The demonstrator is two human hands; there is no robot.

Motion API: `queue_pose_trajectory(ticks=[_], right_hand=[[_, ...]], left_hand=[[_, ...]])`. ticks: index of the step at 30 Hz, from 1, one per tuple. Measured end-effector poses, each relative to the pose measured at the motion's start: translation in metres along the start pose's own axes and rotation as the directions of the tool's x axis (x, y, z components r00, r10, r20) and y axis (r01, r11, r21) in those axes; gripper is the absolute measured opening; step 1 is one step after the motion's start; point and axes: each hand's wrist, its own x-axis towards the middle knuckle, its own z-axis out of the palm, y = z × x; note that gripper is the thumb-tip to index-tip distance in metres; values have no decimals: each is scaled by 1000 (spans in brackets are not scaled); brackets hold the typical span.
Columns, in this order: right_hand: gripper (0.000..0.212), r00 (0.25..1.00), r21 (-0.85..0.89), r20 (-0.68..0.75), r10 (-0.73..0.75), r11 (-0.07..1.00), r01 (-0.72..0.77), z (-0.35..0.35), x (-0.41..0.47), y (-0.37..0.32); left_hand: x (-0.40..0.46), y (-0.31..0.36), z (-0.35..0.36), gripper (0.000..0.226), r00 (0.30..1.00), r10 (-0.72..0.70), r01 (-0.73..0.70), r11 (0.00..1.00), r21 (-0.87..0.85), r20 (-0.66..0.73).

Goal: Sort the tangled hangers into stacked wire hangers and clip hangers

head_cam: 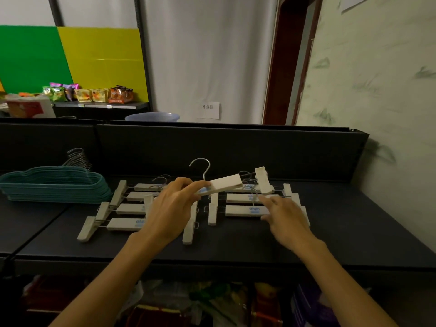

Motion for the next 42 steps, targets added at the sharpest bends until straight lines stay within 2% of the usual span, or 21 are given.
queue_pose_trajectory(ticks=[2,7,13,20,28,36,39,42], right_hand=[[44,996,-13,-79,50,999,-51,-16,-15,19],[50,940,37,-202,276,961,-275,-42,-54,63],[54,895,95,-257,365,931,-353,-45,-85,80],[48,907,153,-289,307,950,-273,-37,-81,80],[41,935,211,-245,257,955,-207,-30,-68,89],[38,970,268,-197,145,959,-89,-20,-60,88],[39,979,310,-187,84,950,-23,-27,-48,86],[36,966,471,-240,92,881,33,-43,-34,78]], left_hand=[[-4,14,7,48,999,42,-41,999,-16,22],[-18,62,37,49,982,148,-136,985,-101,117],[-29,84,76,54,948,167,-149,985,-87,269],[-21,86,98,53,956,73,-66,997,-35,285],[-4,83,102,52,928,-21,33,999,-27,373],[5,83,94,42,919,-3,14,1000,-25,395],[11,82,88,48,938,18,12,996,-85,347],[11,81,72,51,962,0,57,978,-203,272]])
